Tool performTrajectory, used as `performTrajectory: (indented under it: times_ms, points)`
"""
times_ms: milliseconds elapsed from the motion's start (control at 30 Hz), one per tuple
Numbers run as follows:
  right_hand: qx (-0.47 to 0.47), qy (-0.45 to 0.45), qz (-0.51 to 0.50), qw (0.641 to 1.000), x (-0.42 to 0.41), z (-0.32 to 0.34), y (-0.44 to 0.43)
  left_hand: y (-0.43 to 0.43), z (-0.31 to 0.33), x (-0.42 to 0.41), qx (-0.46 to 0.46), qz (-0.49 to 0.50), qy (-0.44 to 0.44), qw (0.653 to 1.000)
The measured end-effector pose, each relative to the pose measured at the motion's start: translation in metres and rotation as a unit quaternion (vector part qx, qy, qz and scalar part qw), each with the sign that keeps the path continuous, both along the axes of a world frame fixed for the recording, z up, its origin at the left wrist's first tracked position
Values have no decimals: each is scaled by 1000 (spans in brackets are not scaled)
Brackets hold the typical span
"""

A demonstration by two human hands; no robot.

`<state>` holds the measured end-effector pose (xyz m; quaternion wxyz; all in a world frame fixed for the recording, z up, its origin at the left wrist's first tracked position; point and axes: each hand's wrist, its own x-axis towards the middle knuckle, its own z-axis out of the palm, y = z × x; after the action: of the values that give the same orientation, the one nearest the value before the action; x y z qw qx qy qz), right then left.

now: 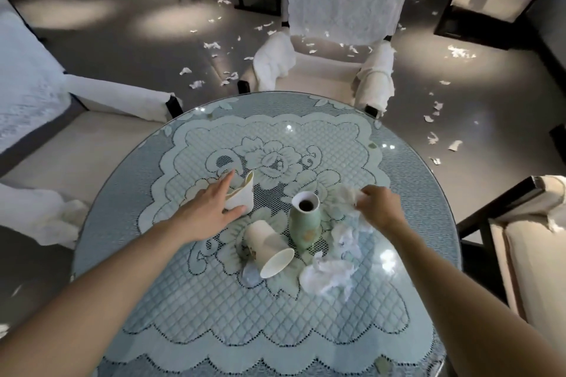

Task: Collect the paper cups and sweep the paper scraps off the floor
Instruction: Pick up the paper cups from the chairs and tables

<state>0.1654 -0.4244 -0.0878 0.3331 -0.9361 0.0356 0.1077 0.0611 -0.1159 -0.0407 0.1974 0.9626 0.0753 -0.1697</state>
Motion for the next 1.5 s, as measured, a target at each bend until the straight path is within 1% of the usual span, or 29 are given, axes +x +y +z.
performTrajectory:
  times_ms: [33, 133, 233, 300, 333, 433, 500, 600, 667, 733, 800, 833, 867, 900, 967, 1000, 1067, 1133, 1200, 1233, 1300, 1367, 1433, 1500]
  points:
    - [20, -12, -18, 1000, 3, 9, -2, 0, -1, -1, -1, 0, 0, 1000]
    - [70, -53, -26, 996, 8, 45, -3, 0, 1, -3, -16, 1, -26, 1000]
    - [152, -110, -49, 981, 9, 94, 7, -4, 21, -2, -58, 7, -104, 993]
    - [199, -141, -43, 969, 5, 134, 24, -8, 45, 0, -84, -20, -161, 983]
    - [218, -139, -25, 966, 1, 152, 36, -10, 59, 1, -93, -45, -190, 976]
    - [247, -100, 59, 962, -22, 191, 83, -17, 100, -2, -111, -127, -281, 945]
    - [238, -66, 109, 963, -40, 201, 118, -19, 118, -6, -139, -161, -318, 924]
    - [225, -23, 132, 965, -66, 200, 164, -11, 126, -16, -199, -161, -334, 907]
    - [264, -8, 122, 957, -78, 195, 184, 2, 123, -22, -221, -139, -345, 902]
    - [343, 54, 147, 926, -86, 190, 197, 21, 118, -28, -218, -102, -359, 902]
    - [439, 144, 166, 871, -93, 186, 204, 41, 112, -33, -214, -55, -360, 907]
    - [482, 174, 149, 846, -95, 183, 206, 50, 109, -34, -213, -35, -356, 909]
    - [509, 187, 122, 831, -97, 180, 210, 58, 106, -36, -213, -19, -351, 912]
    - [513, 180, 91, 835, -99, 177, 213, 63, 103, -38, -217, -8, -344, 914]
    - [475, 139, 52, 867, -103, 171, 220, 69, 100, -42, -237, -6, -325, 916]
    - [463, 124, 47, 876, -105, 168, 223, 71, 100, -44, -251, -9, -313, 916]
    - [467, 108, 38, 877, -109, 163, 227, 72, 99, -47, -280, -14, -293, 914]
    - [475, 97, 29, 874, -113, 159, 229, 71, 98, -47, -291, -25, -280, 914]
    - [461, 84, 28, 883, -116, 155, 226, 70, 95, -44, -264, -37, -277, 923]
    - [440, 73, 32, 894, -117, 151, 224, 71, 94, -42, -243, -36, -282, 928]
    - [350, 36, 51, 935, -122, 138, 217, 78, 89, -37, -203, -27, -289, 935]
    - [223, -3, 88, 971, -132, 120, 205, 84, 81, -32, -156, -27, -261, 952]
    - [129, -2, 121, 984, -147, 100, 187, 86, 72, -26, -106, -18, -203, 973]
    - [61, 34, 127, 989, -161, 79, 161, 82, 66, -21, -73, -3, -141, 987]
